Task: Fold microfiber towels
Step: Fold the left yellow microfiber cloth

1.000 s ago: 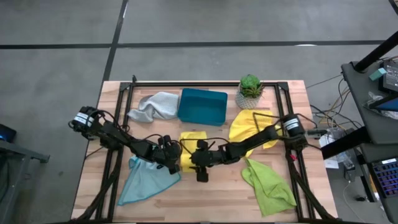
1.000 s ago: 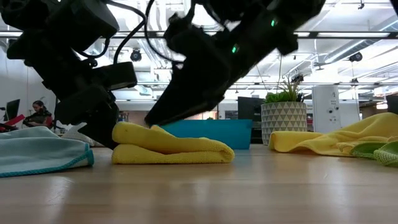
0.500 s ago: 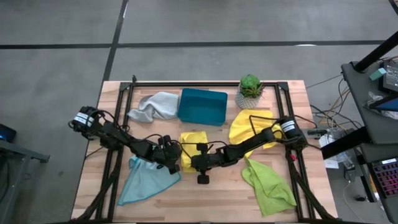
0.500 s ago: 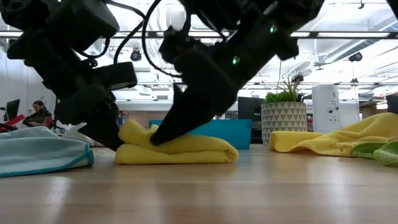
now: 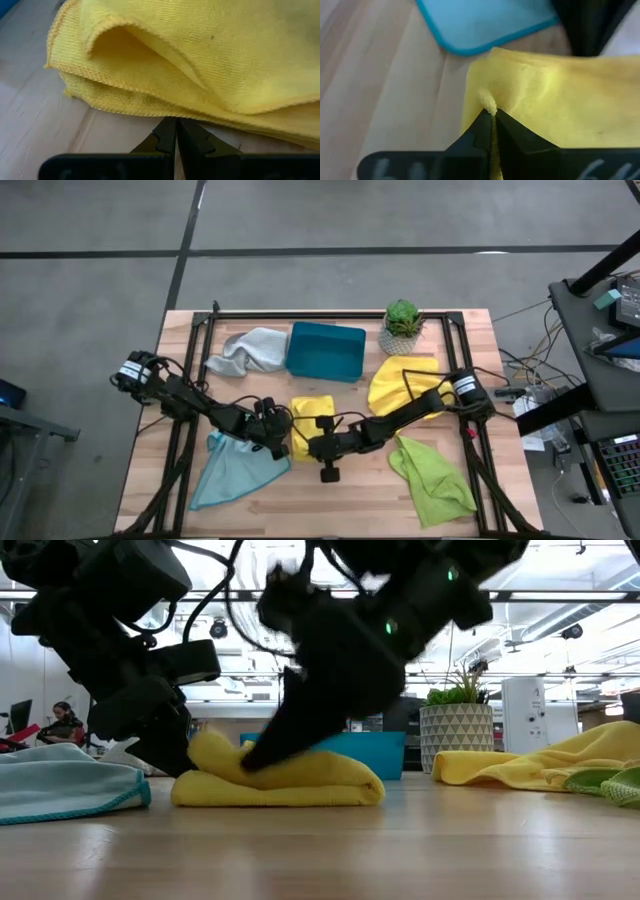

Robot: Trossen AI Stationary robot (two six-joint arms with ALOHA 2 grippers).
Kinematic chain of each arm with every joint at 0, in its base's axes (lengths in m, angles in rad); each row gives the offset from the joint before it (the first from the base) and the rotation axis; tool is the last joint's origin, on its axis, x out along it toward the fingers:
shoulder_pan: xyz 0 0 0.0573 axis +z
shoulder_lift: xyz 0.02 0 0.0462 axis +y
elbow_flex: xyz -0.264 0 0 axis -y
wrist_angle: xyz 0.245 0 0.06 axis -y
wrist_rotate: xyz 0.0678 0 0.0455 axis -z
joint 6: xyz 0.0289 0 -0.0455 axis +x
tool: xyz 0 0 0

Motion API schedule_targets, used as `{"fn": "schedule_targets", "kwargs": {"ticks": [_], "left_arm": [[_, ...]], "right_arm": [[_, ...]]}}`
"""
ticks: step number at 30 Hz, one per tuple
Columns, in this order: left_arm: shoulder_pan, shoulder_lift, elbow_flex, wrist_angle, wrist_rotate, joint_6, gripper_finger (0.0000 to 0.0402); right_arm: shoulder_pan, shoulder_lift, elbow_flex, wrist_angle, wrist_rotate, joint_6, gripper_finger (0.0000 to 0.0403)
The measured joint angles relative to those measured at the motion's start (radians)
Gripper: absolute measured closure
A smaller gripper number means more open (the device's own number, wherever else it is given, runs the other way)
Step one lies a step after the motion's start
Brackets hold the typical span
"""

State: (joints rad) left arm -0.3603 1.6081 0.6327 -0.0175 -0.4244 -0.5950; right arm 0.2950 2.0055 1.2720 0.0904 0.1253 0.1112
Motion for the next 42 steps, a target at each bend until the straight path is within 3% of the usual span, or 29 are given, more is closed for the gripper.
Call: {"fn": "schedule_targets", "kwargs": {"ticks": [8, 19, 25, 30, 36, 42], "left_arm": [[-0.001, -0.038, 0.003, -0.024, 0.024, -0.001, 0.0402], [-0.001, -0.166, 0.004, -0.053, 0.030, -0.001, 0.0402], [0.001, -0.219, 0.004, -0.037, 0.027, -0.078, 0.0399], [0.009, -0.201, 0.003, 0.029, 0.011, -0.081, 0.0356], [0.049, -0.133, 0.004, 0.075, -0.138, -0.200, 0.0286], [0.072, -0.061, 0.006, 0.166, -0.133, -0.265, 0.0257]], "right_arm": [[0.000, 0.032, 0.000, 0.023, -0.037, 0.020, 0.0384], [0.002, -0.010, 0.000, -0.010, -0.058, 0.030, 0.0269], [0.002, -0.083, -0.008, -0.129, -0.055, 0.027, 0.0231], [0.009, -0.148, -0.047, -0.186, -0.028, 0.028, 0.0223], [0.015, -0.201, -0.126, -0.176, 0.067, 0.036, 0.0225], [0.014, -0.236, -0.209, -0.102, 0.112, 0.060, 0.0227]]}}
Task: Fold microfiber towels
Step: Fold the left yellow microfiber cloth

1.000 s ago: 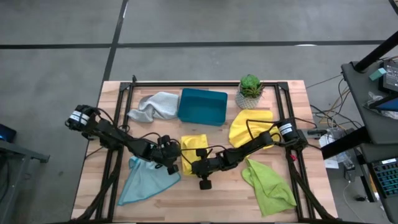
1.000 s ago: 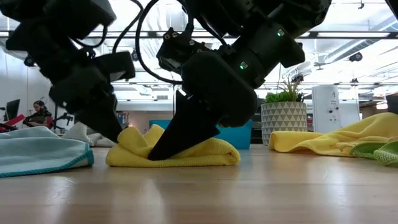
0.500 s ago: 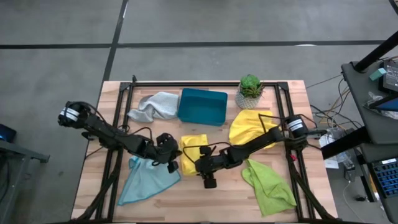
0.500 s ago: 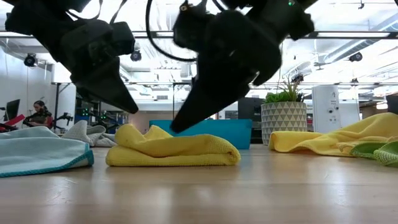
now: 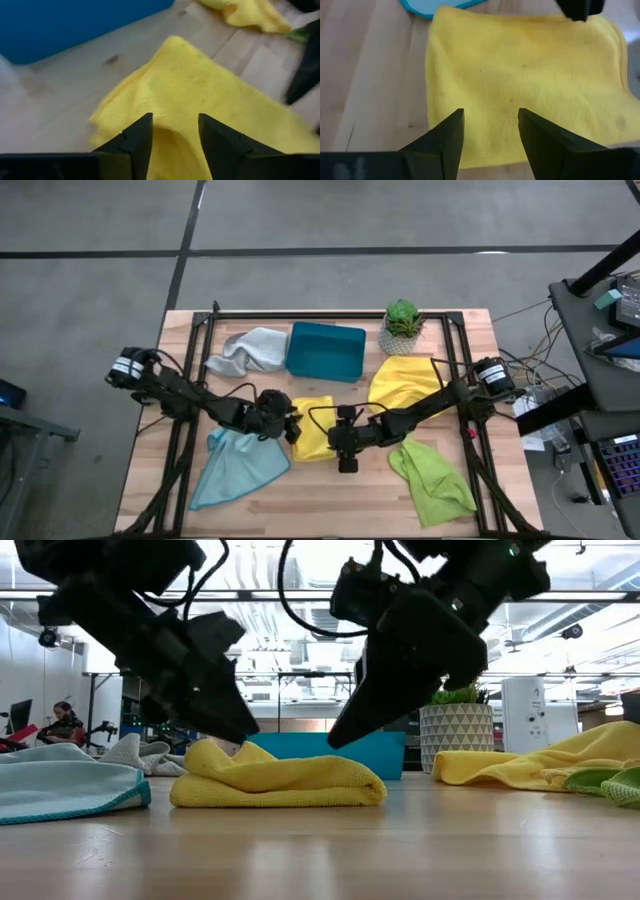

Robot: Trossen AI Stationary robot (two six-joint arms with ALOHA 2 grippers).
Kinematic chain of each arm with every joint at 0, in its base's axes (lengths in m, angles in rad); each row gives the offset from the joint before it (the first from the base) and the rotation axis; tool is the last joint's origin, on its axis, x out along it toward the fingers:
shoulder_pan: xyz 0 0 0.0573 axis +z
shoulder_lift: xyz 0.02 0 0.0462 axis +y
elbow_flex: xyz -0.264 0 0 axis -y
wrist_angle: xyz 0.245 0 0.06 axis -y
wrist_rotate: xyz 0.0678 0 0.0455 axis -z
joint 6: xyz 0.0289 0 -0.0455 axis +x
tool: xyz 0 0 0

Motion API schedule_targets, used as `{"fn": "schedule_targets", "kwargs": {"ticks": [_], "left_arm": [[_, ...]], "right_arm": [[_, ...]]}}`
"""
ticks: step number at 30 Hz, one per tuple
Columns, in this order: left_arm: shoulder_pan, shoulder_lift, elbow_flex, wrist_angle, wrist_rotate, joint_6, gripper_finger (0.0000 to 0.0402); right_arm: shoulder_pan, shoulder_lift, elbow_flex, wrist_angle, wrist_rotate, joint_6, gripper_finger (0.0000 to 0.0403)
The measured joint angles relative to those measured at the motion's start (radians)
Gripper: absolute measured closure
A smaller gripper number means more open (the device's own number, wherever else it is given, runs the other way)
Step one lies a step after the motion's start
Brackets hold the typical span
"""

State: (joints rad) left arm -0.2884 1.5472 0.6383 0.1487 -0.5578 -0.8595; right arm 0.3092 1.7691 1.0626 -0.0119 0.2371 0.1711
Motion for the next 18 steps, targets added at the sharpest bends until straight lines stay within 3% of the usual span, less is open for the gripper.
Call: {"fn": "schedule_targets", "kwargs": {"ticks": [7, 18], "left_arm": [[0.012, 0.024, -0.003, 0.057, 0.007, -0.078, 0.0256], [0.031, 0.127, 0.020, 0.060, -0.002, -0.129, 0.0266]], "right_arm": [[0.000, -0.031, -0.068, 0.106, 0.000, 0.020, 0.0228], [0.001, -0.035, -0.078, 0.100, 0.001, 0.056, 0.0229]]}}
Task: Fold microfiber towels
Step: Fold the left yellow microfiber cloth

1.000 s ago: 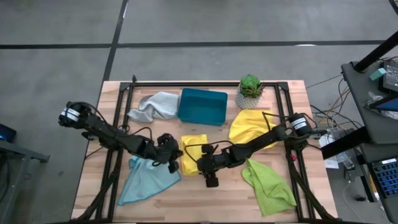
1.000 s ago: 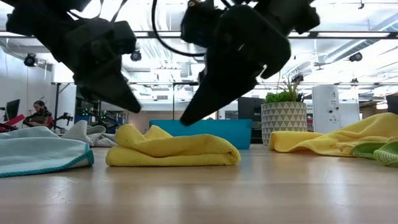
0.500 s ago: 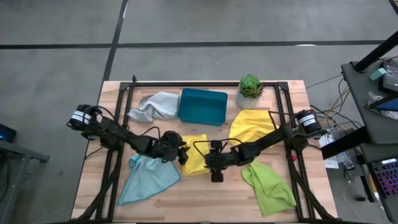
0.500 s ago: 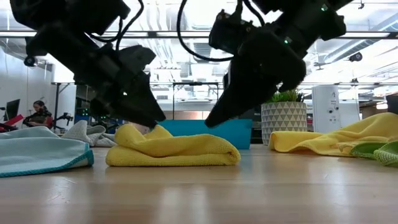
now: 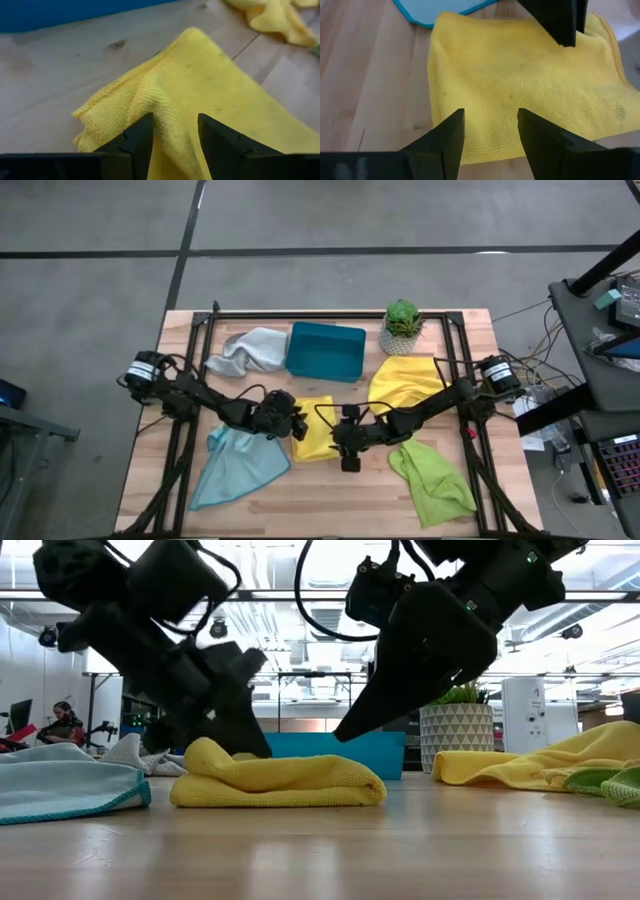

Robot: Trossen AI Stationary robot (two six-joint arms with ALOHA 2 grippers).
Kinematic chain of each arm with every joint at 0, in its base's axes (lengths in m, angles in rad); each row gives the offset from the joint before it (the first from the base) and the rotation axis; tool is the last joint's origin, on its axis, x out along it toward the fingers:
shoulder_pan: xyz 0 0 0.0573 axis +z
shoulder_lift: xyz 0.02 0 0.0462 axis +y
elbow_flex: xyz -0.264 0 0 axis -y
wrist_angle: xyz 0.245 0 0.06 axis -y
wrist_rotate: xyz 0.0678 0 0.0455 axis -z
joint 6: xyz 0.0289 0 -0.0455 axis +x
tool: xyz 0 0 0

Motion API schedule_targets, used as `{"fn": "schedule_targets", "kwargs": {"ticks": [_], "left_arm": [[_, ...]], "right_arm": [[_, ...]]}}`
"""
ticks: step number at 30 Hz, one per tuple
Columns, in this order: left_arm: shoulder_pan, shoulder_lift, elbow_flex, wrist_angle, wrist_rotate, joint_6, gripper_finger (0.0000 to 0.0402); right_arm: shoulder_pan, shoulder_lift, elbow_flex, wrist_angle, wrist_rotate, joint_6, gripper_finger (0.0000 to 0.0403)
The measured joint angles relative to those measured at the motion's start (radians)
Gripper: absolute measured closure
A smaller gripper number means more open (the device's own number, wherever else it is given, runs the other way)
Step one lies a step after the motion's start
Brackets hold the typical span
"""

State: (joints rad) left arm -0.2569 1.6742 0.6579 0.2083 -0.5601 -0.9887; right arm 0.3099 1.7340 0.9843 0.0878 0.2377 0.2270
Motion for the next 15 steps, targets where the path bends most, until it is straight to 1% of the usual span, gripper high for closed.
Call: {"fn": "schedule_targets", "kwargs": {"ticks": [3, 6, 13, 15], "left_arm": [[-0.001, 0.028, 0.018, 0.004, 0.000, 0.032, 0.0284], [-0.002, 0.040, 0.029, 0.002, 0.000, 0.082, 0.0312], [-0.002, -0.016, 0.024, -0.011, -0.005, 0.163, 0.0391], [-0.002, -0.040, 0.023, -0.019, -0.006, 0.187, 0.0397]], "right_arm": [[0.000, 0.000, -0.001, 0.000, 0.000, 0.001, 0.0230], [0.000, 0.000, -0.001, 0.000, 0.000, 0.001, 0.0229], [0.000, 0.000, -0.001, 0.001, 0.000, 0.002, 0.0229], [0.000, 0.000, -0.001, 0.000, 0.000, 0.002, 0.0229]]}}
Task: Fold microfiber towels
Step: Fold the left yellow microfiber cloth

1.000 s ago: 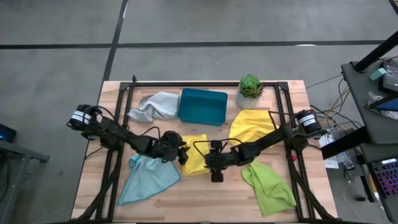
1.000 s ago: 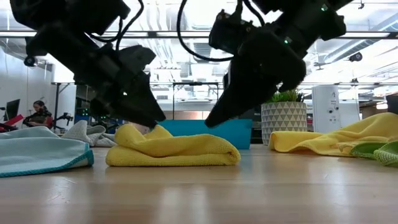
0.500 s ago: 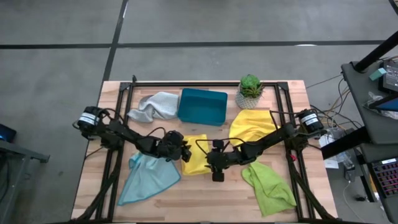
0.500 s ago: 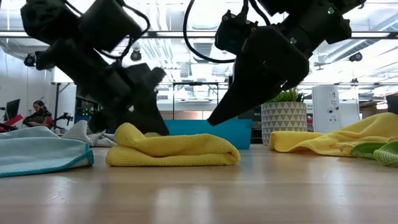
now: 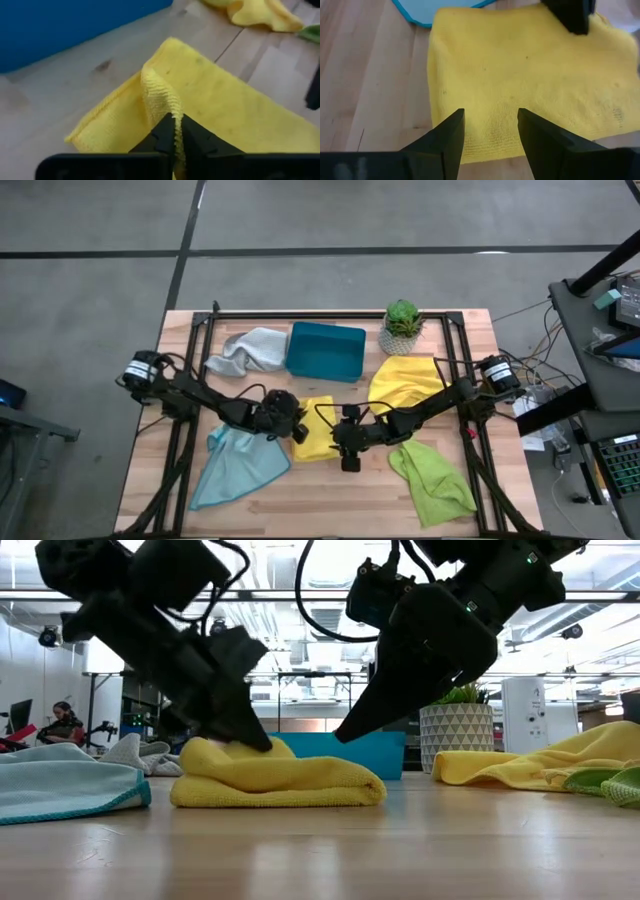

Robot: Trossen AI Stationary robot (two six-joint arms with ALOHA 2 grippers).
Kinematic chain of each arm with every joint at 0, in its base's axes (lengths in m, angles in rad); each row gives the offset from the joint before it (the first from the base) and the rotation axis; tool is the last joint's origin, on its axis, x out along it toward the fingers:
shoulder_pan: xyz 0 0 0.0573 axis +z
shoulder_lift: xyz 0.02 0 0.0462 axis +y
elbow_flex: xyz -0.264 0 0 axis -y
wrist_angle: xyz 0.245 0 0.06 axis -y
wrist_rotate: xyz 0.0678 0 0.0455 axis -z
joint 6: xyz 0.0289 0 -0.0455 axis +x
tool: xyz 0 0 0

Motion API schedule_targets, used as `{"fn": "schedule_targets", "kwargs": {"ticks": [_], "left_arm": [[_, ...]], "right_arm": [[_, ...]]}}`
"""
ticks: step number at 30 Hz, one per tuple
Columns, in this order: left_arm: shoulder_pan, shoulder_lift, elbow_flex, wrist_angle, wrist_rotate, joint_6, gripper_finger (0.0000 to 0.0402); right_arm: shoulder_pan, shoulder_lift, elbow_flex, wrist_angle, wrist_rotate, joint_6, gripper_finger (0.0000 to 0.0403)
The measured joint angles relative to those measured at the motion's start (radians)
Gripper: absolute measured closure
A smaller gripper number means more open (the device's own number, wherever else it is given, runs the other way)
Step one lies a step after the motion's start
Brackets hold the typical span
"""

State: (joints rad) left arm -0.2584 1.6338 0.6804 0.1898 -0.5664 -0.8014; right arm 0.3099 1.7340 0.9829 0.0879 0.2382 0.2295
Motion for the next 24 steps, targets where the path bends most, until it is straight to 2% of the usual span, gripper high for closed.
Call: {"fn": "schedule_targets", "kwargs": {"ticks": [5, 8, 11, 14, 20, 24], "left_arm": [[0.001, -0.073, 0.000, -0.037, -0.018, 0.046, 0.0399], [0.002, -0.114, -0.001, -0.130, -0.023, 0.056, 0.0400], [0.002, -0.128, -0.002, -0.179, -0.022, 0.050, 0.0401], [0.003, -0.119, -0.002, -0.174, -0.015, 0.050, 0.0395], [0.010, -0.115, -0.007, -0.175, -0.017, 0.077, 0.0345], [0.012, -0.110, -0.014, -0.181, -0.079, 0.155, 0.0303]], "right_arm": [[0.000, 0.000, -0.001, 0.006, 0.000, 0.013, 0.0229], [0.000, 0.000, -0.002, 0.007, 0.000, 0.017, 0.0229], [0.000, 0.000, -0.004, 0.007, 0.003, -0.007, 0.0229], [-0.002, 0.000, -0.005, 0.015, 0.053, -0.018, 0.0229], [-0.002, -0.003, -0.006, 0.138, 0.070, 0.025, 0.0229], [0.000, -0.003, 0.011, 0.225, 0.069, -0.091, 0.0229]]}}
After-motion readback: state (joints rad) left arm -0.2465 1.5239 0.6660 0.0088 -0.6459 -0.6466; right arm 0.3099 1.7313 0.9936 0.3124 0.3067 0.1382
